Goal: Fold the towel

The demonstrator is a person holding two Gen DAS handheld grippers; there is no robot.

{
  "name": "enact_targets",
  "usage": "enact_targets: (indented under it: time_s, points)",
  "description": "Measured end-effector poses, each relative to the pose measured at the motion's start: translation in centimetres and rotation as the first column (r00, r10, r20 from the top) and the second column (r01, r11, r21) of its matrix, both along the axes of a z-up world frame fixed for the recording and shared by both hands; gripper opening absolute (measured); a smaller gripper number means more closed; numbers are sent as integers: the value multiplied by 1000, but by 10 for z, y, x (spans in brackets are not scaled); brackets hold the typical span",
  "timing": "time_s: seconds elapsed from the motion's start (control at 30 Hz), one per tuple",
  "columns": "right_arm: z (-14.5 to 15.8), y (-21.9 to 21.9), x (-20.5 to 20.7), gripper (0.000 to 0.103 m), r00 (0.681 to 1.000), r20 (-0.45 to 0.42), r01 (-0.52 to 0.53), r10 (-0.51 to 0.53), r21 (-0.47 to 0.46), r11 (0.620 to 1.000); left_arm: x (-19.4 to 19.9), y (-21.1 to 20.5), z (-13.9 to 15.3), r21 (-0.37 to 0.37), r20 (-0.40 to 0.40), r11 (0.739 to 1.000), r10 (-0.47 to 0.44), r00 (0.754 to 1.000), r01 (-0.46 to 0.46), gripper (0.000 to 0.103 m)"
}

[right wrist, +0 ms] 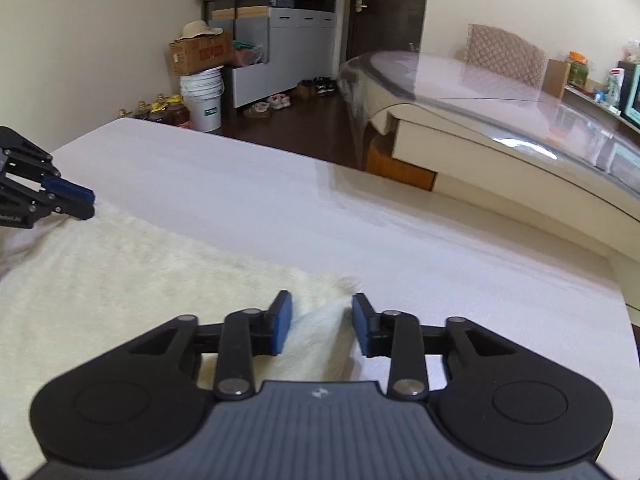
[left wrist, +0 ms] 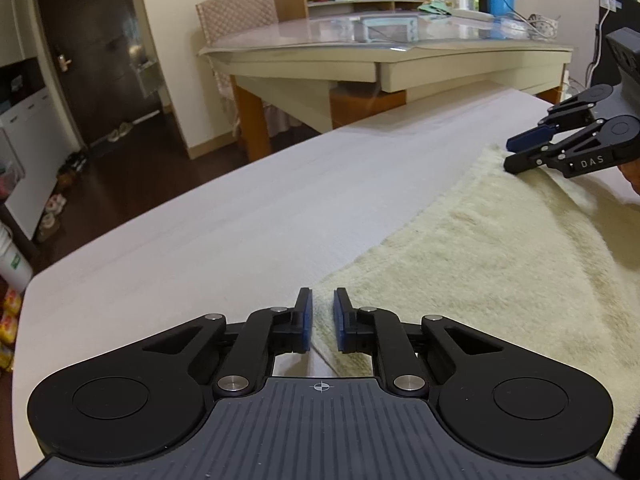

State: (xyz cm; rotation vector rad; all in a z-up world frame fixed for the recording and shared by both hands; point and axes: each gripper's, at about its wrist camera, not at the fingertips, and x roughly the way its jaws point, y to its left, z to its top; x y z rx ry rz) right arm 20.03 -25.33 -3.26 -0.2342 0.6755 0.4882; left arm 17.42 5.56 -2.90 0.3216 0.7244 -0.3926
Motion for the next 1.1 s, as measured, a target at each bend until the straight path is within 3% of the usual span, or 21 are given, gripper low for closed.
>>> enact_targets:
  time_s: [0.23,0.47,0.6,0.63,0.7,0.73,0.87,1.03,1.1]
  points:
    - [0,0,15,40,1000,17,17,-17,-21,1000,24,-1,-2,5,8,1000,3,1000,-3,12]
    - [-1,-3,32,47,998,36,52,-51,-31,998,37,2,-2,1,9,1000,20,1000,-20,15]
    - [0,-8,40,46,997,27,79,-79,-12,997,41,5,-1,-23,-4,999,30,1000,-30,15]
    - [3,-11,37,40,997,23,72,-72,8,997,39,8,0,-38,-6,999,39,999,-39,16]
    - [11,-20,26,39,998,29,52,-54,58,997,31,13,4,-64,8,997,53,999,-52,28]
    - [15,-25,21,39,998,33,42,-45,83,996,25,16,7,-75,18,995,60,998,-59,41]
    - [37,-45,-32,42,994,73,-86,76,158,984,-12,22,20,-66,68,998,23,997,-19,50]
    - [51,-66,-124,45,954,145,-277,262,99,956,-66,26,29,-49,100,997,-58,993,63,67]
    - [53,-71,-156,47,927,175,-342,330,42,939,-93,25,33,-45,105,993,-103,989,108,83]
